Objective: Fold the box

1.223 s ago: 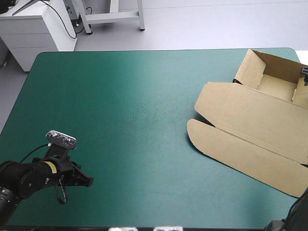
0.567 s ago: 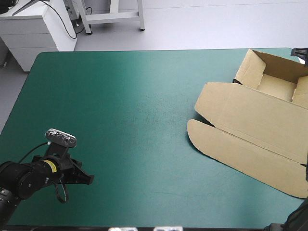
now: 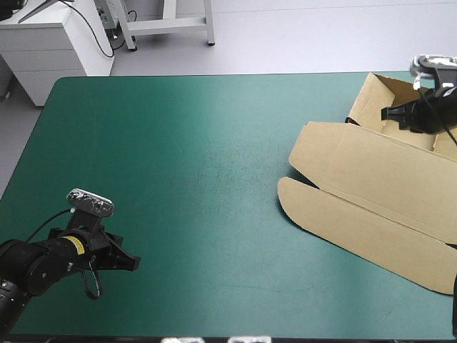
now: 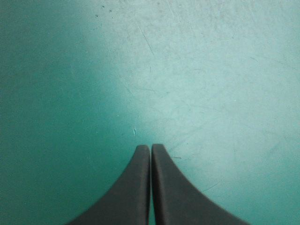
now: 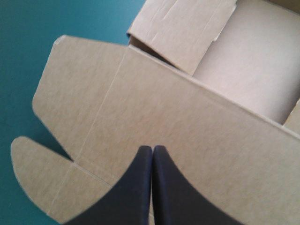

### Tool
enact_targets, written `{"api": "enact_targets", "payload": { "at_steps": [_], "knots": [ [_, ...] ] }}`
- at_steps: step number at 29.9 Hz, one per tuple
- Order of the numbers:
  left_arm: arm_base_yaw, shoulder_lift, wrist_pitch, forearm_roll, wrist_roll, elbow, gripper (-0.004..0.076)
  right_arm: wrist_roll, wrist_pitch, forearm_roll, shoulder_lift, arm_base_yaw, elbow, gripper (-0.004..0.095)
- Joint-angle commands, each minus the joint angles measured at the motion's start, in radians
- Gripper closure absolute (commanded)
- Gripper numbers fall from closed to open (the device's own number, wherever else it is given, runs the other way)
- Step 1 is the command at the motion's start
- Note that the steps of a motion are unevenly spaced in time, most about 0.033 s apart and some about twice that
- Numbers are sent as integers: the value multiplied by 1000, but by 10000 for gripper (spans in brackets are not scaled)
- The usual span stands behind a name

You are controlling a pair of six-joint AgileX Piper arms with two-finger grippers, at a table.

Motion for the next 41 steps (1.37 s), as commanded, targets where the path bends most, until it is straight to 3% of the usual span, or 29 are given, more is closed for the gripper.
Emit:
{"api": "enact_targets", "payload": {
  "at_steps": [1, 7, 27, 41],
  "knots": [
    [2, -4, -73, -6, -1, -27, 732, -61, -66, 73, -134, 24, 97, 922],
    [2, -4, -94, -6, 10, -27, 732, -137, -131, 166, -283, 78, 282, 922],
    [2, -37, -83, -9, 10, -22, 732, -147, -201, 134, -761, 102, 729, 922],
    [2, -186, -122, -56, 10, 132, 732, -192, -201, 136, -1062, 102, 1073, 922]
  ]
}}
